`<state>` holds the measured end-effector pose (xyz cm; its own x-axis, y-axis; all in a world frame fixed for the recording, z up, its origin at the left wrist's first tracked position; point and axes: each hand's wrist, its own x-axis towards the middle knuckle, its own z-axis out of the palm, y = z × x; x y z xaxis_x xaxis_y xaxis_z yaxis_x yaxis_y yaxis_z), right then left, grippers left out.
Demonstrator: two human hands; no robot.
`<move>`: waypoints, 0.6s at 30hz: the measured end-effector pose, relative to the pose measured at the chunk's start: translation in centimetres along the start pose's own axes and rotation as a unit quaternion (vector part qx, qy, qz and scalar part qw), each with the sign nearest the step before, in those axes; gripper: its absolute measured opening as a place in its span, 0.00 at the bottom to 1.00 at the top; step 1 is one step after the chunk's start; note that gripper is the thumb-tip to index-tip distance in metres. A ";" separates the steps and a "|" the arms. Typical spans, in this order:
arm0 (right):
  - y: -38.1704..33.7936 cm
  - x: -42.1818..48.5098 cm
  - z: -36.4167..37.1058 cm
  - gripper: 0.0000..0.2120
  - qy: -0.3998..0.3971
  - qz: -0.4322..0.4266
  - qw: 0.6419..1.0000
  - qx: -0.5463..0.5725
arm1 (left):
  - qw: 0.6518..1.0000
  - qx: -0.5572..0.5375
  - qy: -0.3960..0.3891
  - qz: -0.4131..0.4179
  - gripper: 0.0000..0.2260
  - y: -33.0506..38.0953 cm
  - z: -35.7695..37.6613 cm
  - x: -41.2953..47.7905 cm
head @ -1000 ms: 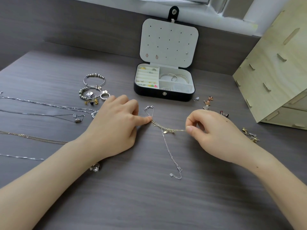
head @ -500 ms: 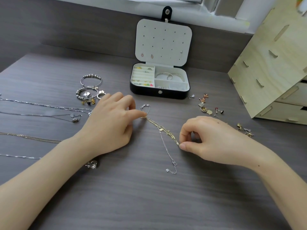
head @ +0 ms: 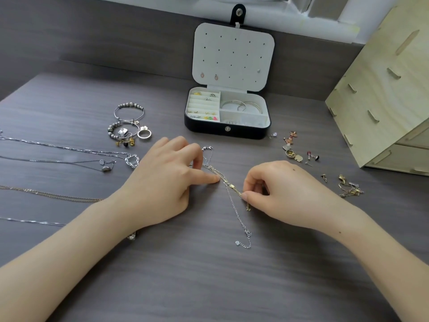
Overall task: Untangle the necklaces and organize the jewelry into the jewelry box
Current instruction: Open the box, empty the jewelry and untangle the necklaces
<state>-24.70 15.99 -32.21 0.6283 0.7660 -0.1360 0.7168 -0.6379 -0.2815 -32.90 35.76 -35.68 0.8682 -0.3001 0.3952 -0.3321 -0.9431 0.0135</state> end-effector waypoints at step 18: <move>-0.2 5.2 0.2 0.13 0.049 0.035 0.990 0.124 | 1.000 0.017 0.001 -0.011 0.24 -0.3 -0.1 0.0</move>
<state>-21.65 20.11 -33.07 0.7088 0.7015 -0.0740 0.5818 -0.6407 -0.5009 -32.82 36.00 -35.57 0.8742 -0.2782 0.3979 -0.2996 -0.9540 -0.0089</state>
